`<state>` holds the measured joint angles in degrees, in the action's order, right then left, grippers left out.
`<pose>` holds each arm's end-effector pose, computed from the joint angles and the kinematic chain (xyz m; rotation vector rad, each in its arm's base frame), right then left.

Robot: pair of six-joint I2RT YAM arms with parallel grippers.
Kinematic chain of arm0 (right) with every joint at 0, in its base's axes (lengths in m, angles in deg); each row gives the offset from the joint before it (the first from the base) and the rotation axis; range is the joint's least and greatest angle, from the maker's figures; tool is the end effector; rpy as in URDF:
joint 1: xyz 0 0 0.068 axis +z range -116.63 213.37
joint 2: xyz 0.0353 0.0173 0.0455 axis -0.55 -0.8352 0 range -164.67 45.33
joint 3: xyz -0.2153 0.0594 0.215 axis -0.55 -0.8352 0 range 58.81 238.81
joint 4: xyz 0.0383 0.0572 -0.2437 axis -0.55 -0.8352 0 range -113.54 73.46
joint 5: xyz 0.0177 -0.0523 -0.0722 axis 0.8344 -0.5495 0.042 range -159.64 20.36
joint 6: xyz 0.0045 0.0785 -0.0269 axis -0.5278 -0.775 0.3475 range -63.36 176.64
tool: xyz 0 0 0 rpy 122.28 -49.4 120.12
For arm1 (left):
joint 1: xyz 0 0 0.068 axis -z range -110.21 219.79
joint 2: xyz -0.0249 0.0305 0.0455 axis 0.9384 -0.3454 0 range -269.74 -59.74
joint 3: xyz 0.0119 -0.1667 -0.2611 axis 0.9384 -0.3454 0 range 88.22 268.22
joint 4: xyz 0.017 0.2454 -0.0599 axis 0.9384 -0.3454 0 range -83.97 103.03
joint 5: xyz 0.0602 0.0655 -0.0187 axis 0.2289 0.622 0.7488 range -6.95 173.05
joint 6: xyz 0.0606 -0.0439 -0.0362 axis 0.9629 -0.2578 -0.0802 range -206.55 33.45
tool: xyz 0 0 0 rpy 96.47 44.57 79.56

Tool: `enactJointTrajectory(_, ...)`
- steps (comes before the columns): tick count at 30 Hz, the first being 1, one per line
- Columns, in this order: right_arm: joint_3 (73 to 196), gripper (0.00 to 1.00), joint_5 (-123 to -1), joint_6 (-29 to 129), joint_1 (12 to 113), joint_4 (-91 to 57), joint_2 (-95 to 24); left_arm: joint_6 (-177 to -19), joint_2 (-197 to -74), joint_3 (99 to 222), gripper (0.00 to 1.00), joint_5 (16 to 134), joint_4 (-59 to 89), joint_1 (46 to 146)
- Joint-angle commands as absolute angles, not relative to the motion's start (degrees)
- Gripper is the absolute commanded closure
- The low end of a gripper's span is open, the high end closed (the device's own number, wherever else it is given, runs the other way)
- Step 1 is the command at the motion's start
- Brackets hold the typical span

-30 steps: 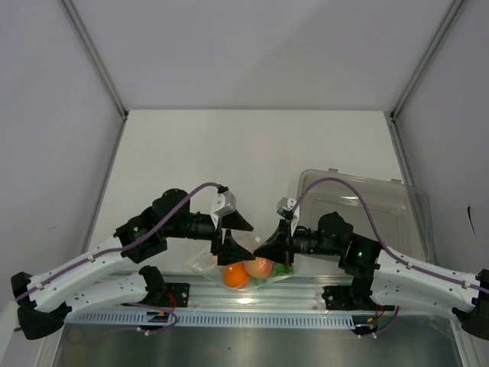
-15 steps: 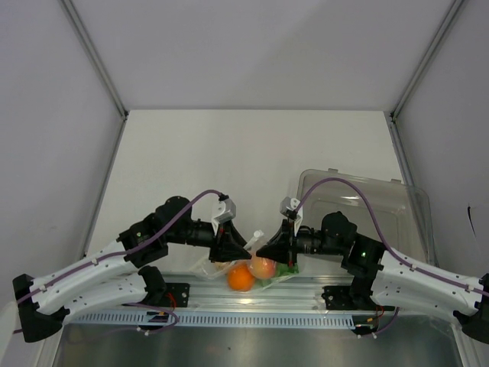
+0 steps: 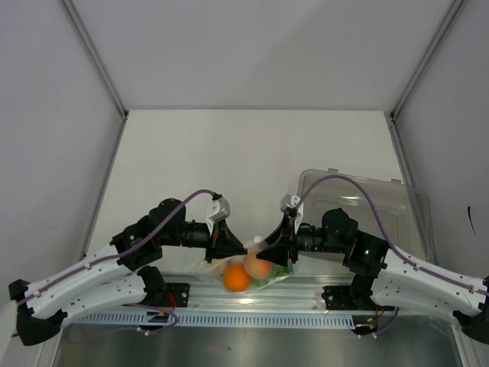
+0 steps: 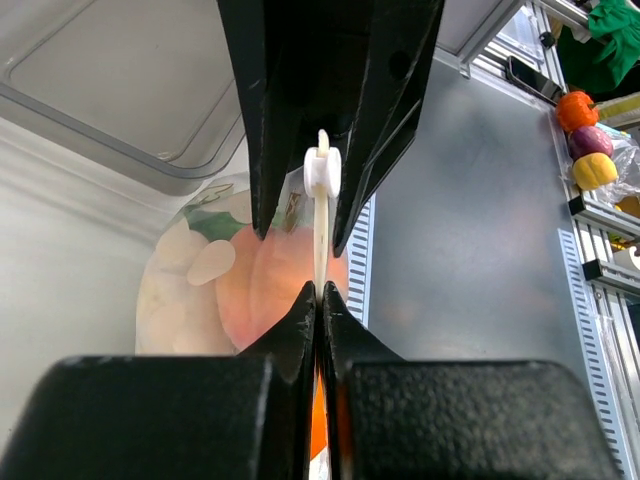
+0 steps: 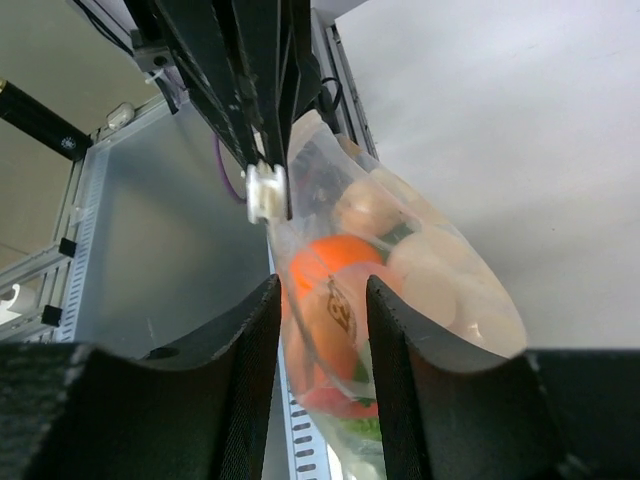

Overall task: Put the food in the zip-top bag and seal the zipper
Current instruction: Zip the zipper food storage bag at the center of the board.

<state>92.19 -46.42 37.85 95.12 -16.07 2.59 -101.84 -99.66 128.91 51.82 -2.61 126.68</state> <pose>0.0599 0.1719 0.3178 -1.0036 1.6404 1.3448 0.0533 -0.1503 0.3357 1.1002 1.6987 -1.3433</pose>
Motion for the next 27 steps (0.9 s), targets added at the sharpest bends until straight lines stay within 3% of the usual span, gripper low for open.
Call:
enactJointTrajectory(1,97.03,0.57,-45.65,40.81,94.89,-19.52,2.18,-103.07,-99.11,130.41,0.99,52.11,-1.65,126.92)
enactJointTrajectory(7,98.88,0.57,-41.88,41.35,94.28,-17.86,-1.34,-103.42,-99.73,130.50,0.99,50.79,-0.95,126.92)
enactJointTrajectory(11,99.24,0.63,-39.15,41.17,93.75,-17.15,-4.50,-103.25,-99.55,130.50,0.99,50.79,-1.56,126.92)
enactJointTrajectory(12,99.06,0.66,-38.97,41.08,93.75,-15.24,-4.77,-103.07,-99.38,130.59,0.99,50.70,-1.74,126.92)
enactJointTrajectory(14,98.97,0.99,-38.71,40.91,93.66,-14.61,-5.03,-102.90,-99.11,130.59,1.00,50.79,-2.00,126.92)
enactJointTrajectory(16,98.97,1.00,-39.06,40.73,93.66,-14.52,-4.86,-102.63,-98.94,130.59,0.99,50.97,-2.62,126.92)
enactJointTrajectory(18,98.97,1.00,-39.84,40.29,93.66,-14.52,-3.81,-102.63,-98.68,130.59,0.81,51.32,-2.97,126.92)
enactJointTrajectory(19,98.62,1.00,-40.37,39.94,93.66,-14.52,-3.28,-102.72,-98.07,130.50,0.61,51.49,-2.97,126.92)
enactJointTrajectory(21,98.36,1.00,-41.34,39.24,93.66,-15.13,-1.97,-102.90,-97.27,130.41,0.50,52.63,-2.62,126.92)
enactJointTrajectory(22,98.36,1.00,-41.34,39.15,93.66,-15.39,-1.70,-103.07,-96.92,130.50,0.40,53.07,-2.27,126.92)
enactJointTrajectory(25,98.79,1.00,-39.68,39.06,93.66,-16.36,-2.30,-103.07,-96.04,131.02,0.30,55.01,-1.13,126.92)
enactJointTrajectory(27,98.97,1.00,-37.58,39.06,93.66,-16.36,-3.18,-103.33,-96.91,132.08,0.30,55.97,-0.60,126.92)
